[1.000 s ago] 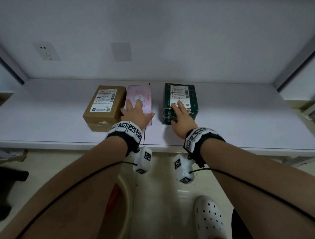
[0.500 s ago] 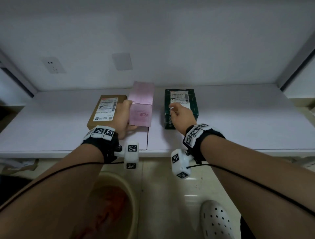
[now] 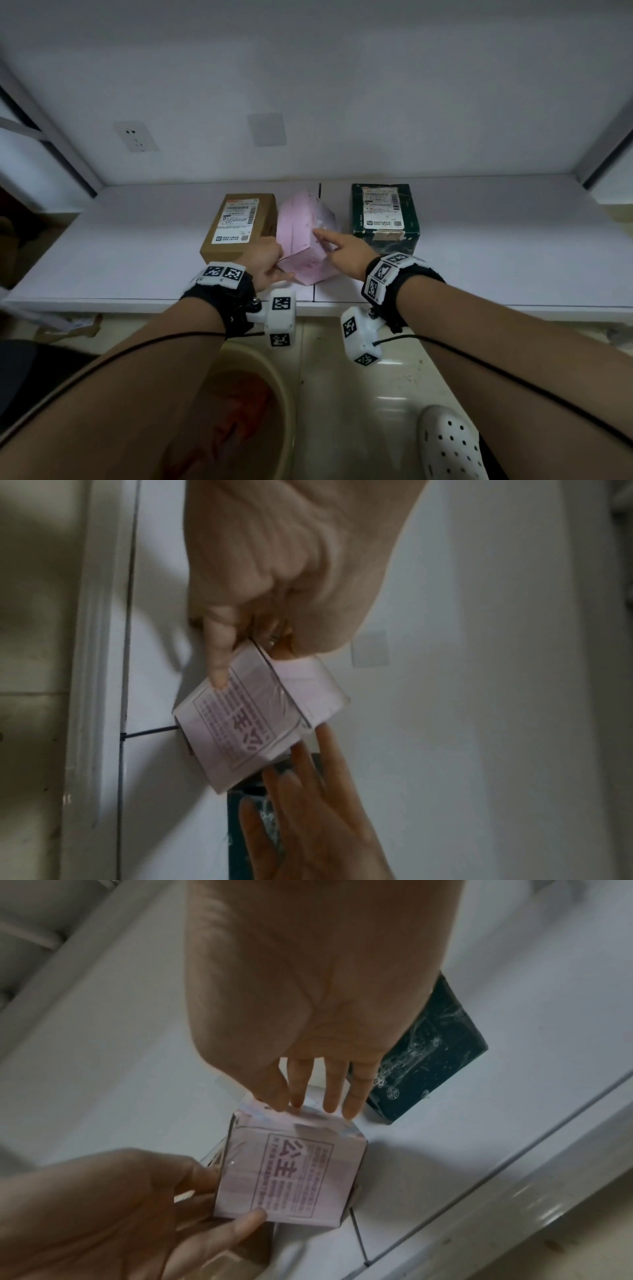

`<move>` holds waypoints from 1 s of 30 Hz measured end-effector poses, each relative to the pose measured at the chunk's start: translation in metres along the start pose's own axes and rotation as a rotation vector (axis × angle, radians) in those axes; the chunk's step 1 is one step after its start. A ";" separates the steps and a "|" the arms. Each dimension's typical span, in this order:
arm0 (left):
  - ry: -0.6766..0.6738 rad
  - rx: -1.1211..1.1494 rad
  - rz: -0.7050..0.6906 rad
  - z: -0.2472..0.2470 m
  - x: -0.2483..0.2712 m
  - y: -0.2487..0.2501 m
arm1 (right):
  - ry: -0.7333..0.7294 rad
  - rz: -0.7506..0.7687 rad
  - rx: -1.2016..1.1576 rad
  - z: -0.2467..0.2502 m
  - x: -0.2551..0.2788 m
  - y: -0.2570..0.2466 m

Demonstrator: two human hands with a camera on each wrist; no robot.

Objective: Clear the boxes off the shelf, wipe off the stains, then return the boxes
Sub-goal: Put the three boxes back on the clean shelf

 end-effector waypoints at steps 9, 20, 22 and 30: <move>0.099 -0.577 -0.091 -0.004 -0.002 0.009 | -0.032 -0.014 -0.015 -0.011 -0.007 0.003; -0.066 0.431 -0.131 0.006 0.018 -0.002 | 0.085 -0.108 -0.424 -0.005 -0.015 0.009; -0.125 0.452 -0.124 0.005 0.021 0.000 | 0.071 -0.115 -0.530 -0.006 -0.015 0.007; -0.001 0.117 -0.150 -0.002 0.017 0.004 | 0.139 -0.030 -0.521 -0.006 -0.018 0.000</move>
Point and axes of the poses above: each hand's wrist, its own x-axis away from the middle knuckle, its own z-axis out of the back of the hand, y = z × x, the point moved 2 cm from there along -x, towards the middle knuckle, and after that the axes turned 10 degrees about -y, right-handed, at the moved point
